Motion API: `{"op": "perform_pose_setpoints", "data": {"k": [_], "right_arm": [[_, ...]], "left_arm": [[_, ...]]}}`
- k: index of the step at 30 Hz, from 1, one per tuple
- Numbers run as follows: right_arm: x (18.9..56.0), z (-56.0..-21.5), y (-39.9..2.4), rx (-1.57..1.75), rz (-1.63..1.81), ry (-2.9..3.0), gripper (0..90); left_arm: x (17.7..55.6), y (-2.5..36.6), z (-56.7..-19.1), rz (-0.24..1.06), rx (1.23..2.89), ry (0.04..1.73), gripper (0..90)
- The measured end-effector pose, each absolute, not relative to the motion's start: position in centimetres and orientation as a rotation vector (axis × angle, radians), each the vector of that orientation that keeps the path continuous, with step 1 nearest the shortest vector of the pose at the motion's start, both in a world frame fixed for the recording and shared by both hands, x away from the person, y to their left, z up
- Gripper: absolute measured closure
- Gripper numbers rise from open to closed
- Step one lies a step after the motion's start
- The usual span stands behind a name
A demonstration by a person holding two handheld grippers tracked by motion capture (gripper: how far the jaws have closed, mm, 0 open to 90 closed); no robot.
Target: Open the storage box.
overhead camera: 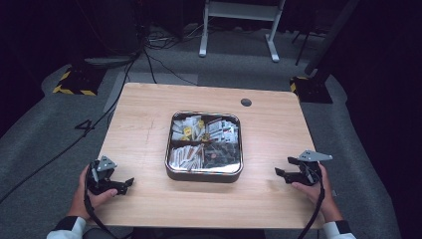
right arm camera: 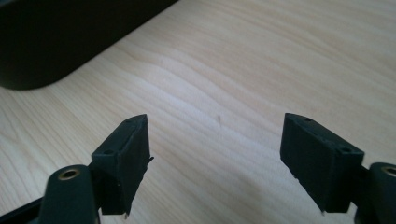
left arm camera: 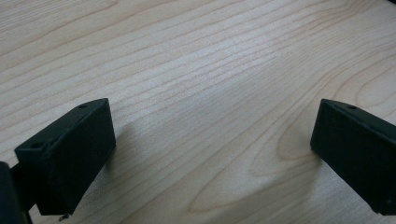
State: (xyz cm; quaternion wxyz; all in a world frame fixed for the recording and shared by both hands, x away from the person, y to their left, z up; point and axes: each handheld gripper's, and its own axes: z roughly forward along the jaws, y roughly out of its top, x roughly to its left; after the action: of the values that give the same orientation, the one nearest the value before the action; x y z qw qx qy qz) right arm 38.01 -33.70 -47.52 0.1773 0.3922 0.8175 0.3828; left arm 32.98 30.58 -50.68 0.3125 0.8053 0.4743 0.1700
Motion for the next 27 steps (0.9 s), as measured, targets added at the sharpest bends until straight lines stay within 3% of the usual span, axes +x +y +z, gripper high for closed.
{"op": "perform_pose_setpoints", "data": {"k": [9,14,27], "right_arm": [[38.8,-45.5,-32.3,1.047,1.105,2.31,23.0],[39.2,-44.1,-31.4,1.002,1.134,2.31,28.9],[40.4,-42.0,-28.5,0.895,1.144,2.348,26.5]], "left_arm": [[33.0,30.6,-50.7,0.449,2.126,1.249,0.2],[33.0,30.6,-50.7,0.448,2.125,1.249,0.2],[32.9,30.6,-50.7,0.446,2.129,1.245,0.4]]}}
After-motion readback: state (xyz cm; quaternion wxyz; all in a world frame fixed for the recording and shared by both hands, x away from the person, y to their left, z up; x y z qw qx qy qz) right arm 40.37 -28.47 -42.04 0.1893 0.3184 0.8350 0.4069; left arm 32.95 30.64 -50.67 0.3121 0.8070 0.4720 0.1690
